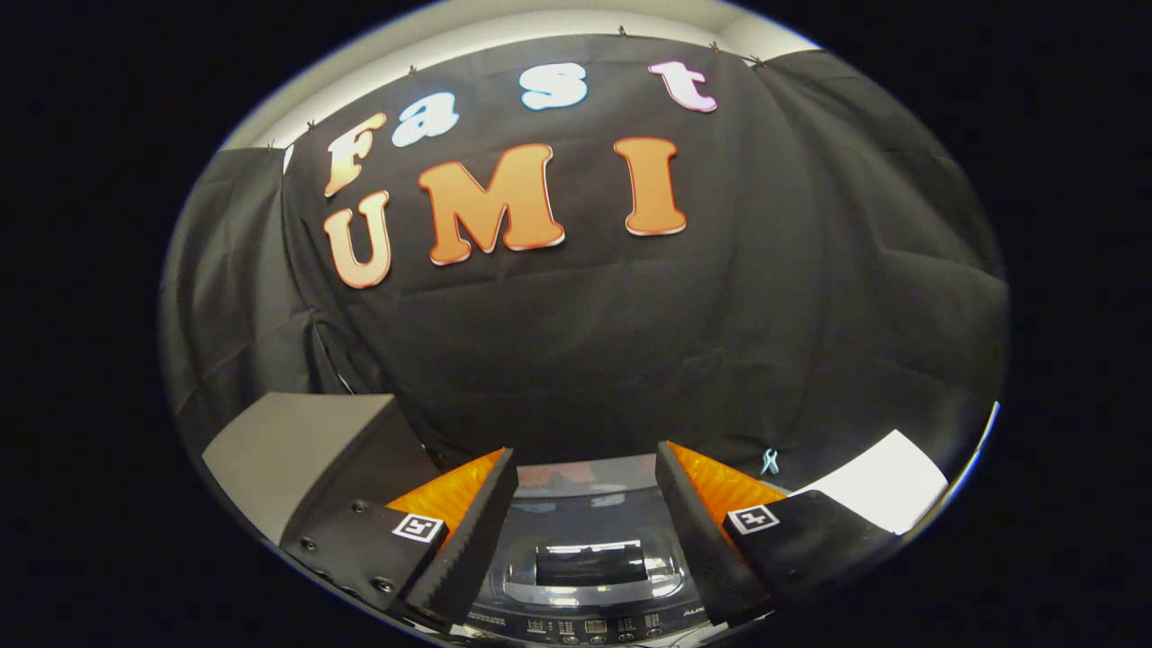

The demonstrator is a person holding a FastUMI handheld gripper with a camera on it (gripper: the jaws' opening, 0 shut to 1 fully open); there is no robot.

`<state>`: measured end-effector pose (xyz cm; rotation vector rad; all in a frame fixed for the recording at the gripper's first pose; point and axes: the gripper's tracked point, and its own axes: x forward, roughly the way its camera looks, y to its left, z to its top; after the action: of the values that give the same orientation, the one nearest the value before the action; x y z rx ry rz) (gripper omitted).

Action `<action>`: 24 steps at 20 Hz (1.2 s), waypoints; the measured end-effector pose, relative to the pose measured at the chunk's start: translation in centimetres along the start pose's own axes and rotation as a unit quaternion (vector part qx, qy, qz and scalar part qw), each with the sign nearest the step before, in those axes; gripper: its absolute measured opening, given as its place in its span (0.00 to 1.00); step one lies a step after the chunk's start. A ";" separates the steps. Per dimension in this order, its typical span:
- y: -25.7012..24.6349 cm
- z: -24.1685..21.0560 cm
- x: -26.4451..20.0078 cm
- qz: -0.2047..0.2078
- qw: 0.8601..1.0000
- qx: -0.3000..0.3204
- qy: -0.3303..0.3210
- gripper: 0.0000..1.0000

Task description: Put the clothes into the washing machine and then close the washing machine lid.

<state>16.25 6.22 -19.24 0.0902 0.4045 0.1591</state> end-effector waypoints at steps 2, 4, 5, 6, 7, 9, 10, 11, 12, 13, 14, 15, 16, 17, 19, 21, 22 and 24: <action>-0.2 2.5 -1.1 0.000 1.000 -0.011 -0.023 0.99; -0.1 4.8 -2.1 0.004 0.999 -0.010 -0.047 0.99; -0.1 5.8 -2.5 0.005 0.998 -0.008 -0.055 0.99; -0.4 6.6 -2.9 0.003 0.998 -0.005 -0.062 0.99; -0.7 7.3 -3.5 0.002 0.998 -0.002 -0.069 0.99; -1.2 9.0 -4.5 0.006 0.996 -0.001 -0.087 0.99; -1.6 9.4 -5.1 0.002 0.996 -0.005 -0.091 0.99; -2.1 9.9 -5.6 -0.004 0.995 -0.010 -0.096 0.99; -2.6 10.3 -5.9 -0.011 0.995 -0.013 -0.099 0.99; -3.0 10.6 -6.2 -0.015 0.995 -0.014 -0.101 0.99; -3.3 10.8 -6.5 -0.019 0.994 -0.014 -0.104 0.99; -3.6 11.2 -7.0 -0.023 0.994 -0.014 -0.107 0.99; -3.7 11.3 -7.3 -0.024 0.994 -0.015 -0.107 0.99; -3.8 11.5 -7.5 -0.024 0.994 -0.016 -0.108 0.99; -4.3 11.9 -7.9 -0.030 0.993 -0.019 -0.114 0.99; -4.6 12.0 -8.1 -0.035 0.992 -0.024 -0.122 0.99; -4.8 12.2 -8.4 -0.038 0.991 -0.024 -0.125 0.98; -4.7 12.6 -8.6 -0.039 0.991 -0.021 -0.129 0.98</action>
<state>14.13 -0.59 -5.01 0.0519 0.1470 0.0777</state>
